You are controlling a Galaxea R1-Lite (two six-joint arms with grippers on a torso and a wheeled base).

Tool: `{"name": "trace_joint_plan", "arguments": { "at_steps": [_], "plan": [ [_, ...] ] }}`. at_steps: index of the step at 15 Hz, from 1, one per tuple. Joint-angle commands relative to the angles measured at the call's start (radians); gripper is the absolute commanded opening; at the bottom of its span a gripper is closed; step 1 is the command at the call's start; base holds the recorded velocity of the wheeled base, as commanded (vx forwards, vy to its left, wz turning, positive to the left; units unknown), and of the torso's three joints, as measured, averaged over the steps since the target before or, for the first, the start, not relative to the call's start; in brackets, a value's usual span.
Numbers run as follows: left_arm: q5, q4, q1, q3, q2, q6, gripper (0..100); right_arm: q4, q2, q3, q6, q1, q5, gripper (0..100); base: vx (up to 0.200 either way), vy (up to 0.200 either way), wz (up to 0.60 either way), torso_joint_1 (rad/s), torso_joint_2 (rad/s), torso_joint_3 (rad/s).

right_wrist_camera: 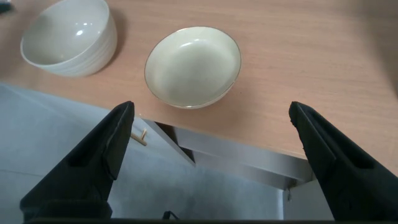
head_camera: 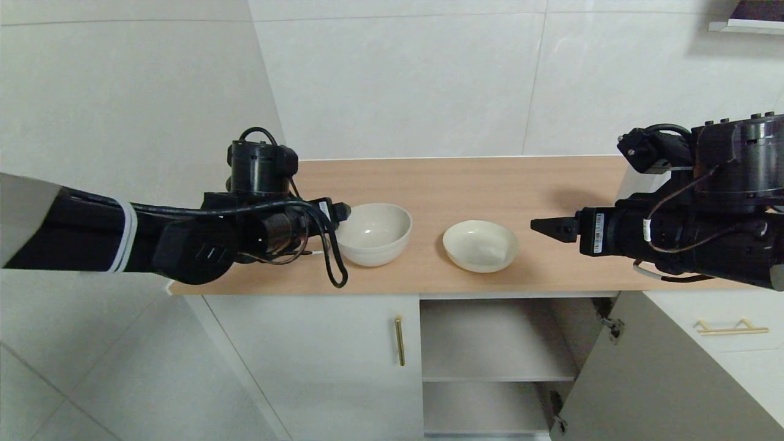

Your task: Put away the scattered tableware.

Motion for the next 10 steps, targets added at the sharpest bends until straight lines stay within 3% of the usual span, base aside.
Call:
{"name": "trace_joint_plan", "arguments": {
  "at_steps": [1, 7, 8, 10],
  "plan": [
    [0.002, -0.002, -0.004, -0.011, 0.067, -0.001, 100, 0.0, -0.003, 0.005, 0.0, 0.002, 0.001, 100, 0.0, 0.0, 0.0, 0.0, 0.0, 0.0],
    [0.002, -0.002, -0.012, -0.022, 0.096, -0.005, 100, 0.0, -0.003, 0.003, 0.0, 0.002, 0.001, 100, 0.0, 0.0, 0.0, 0.0, 0.0, 0.0],
    [0.002, -0.002, -0.015, -0.022, 0.095, -0.007, 0, 0.0, -0.003, 0.002, 0.0, 0.002, 0.001, 100, 0.0, 0.0, 0.0, 0.0, 0.0, 0.0],
    [0.002, -0.002, -0.027, -0.021, 0.09, -0.007, 0, 0.0, 0.005, -0.001, 0.0, 0.002, 0.001, 100, 0.0, 0.0, 0.0, 0.0, 0.0, 0.0]
  ]
}}
